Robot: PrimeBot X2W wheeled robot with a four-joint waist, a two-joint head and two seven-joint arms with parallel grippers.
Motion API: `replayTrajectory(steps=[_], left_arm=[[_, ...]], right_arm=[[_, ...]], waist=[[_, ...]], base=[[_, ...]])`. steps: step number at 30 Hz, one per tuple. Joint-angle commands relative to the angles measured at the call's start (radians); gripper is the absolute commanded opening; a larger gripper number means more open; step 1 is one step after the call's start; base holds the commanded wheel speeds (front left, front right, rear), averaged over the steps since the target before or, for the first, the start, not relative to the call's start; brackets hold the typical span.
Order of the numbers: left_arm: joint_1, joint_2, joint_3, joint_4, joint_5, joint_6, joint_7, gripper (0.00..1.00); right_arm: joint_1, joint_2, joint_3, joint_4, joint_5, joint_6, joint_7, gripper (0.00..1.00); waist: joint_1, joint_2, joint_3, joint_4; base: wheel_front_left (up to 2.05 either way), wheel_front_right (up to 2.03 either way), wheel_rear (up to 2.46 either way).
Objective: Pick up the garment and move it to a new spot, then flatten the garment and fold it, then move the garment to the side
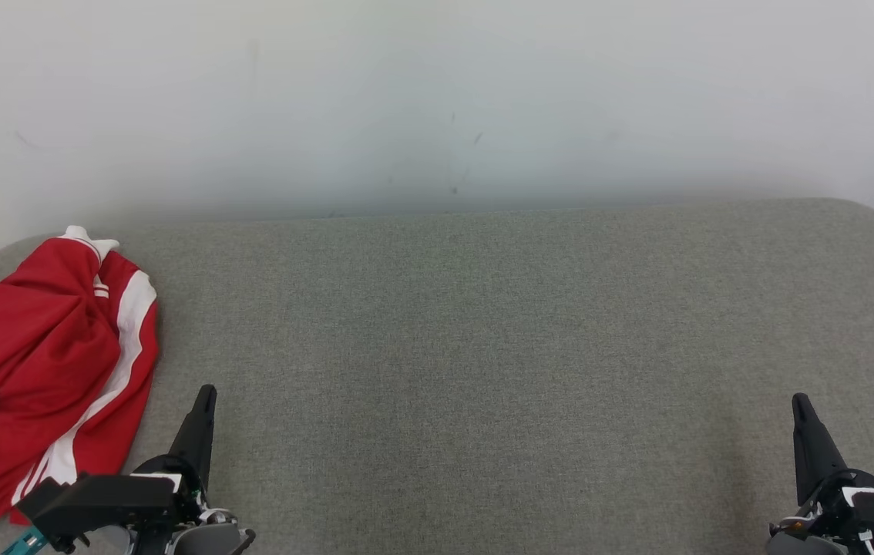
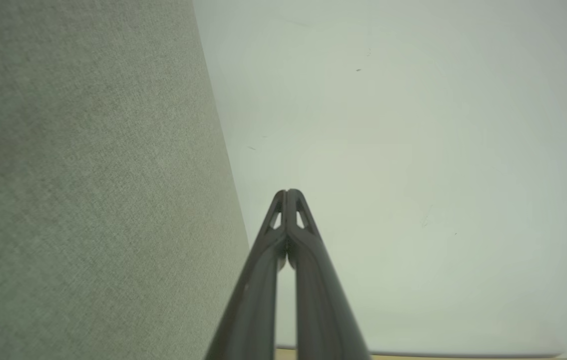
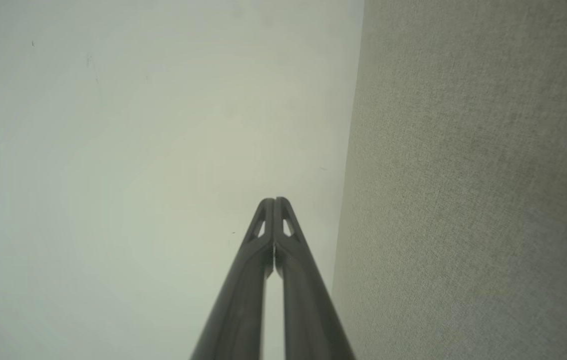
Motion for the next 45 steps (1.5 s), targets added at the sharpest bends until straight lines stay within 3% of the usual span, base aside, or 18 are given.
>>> replayTrajectory(steps=[1, 21, 22, 34, 45], left_arm=[[-0.004, -0.001, 0.002, -0.002, -0.009, -0.007, -0.001, 0.0], [-0.004, -0.001, 0.002, -0.002, -0.009, -0.007, -0.001, 0.0], [0.0, 0.0, 0.0, 0.0, 0.0, 0.0, 0.0, 1.0], [0.06, -0.003, -0.022, 0.015, 0.037, -0.003, -0.046, 1.0], [0.096, -0.002, -0.039, -0.018, 0.221, 0.021, -0.1, 1.0]], right_arm=[[-0.005, -0.002, -0.001, -0.001, 0.003, -0.002, -0.002, 0.0], [-0.005, -0.002, -0.001, -0.001, 0.003, -0.002, -0.002, 0.0], [0.0, 0.0, 0.0, 0.0, 0.0, 0.0, 0.0, 1.0], [0.017, 0.056, 0.014, 0.045, -0.073, 0.0, 0.0, 1.0], [-0.003, 0.095, 0.028, 0.094, -0.268, 0.0, 0.0, 1.0]], waist=[[0.0, 0.0, 0.0, 0.0], [0.0, 0.0, 0.0, 0.0], [0.0, 0.0, 0.0, 0.0], [0.0, 0.0, -0.011, -0.002], [0.0, 0.0, -0.024, -0.003]], base=[[0.0, 0.0, 0.0], [0.0, 0.0, 0.0], [0.0, 0.0, 0.0], [0.0, 0.0, 0.0], [0.0, 0.0, 0.0]])
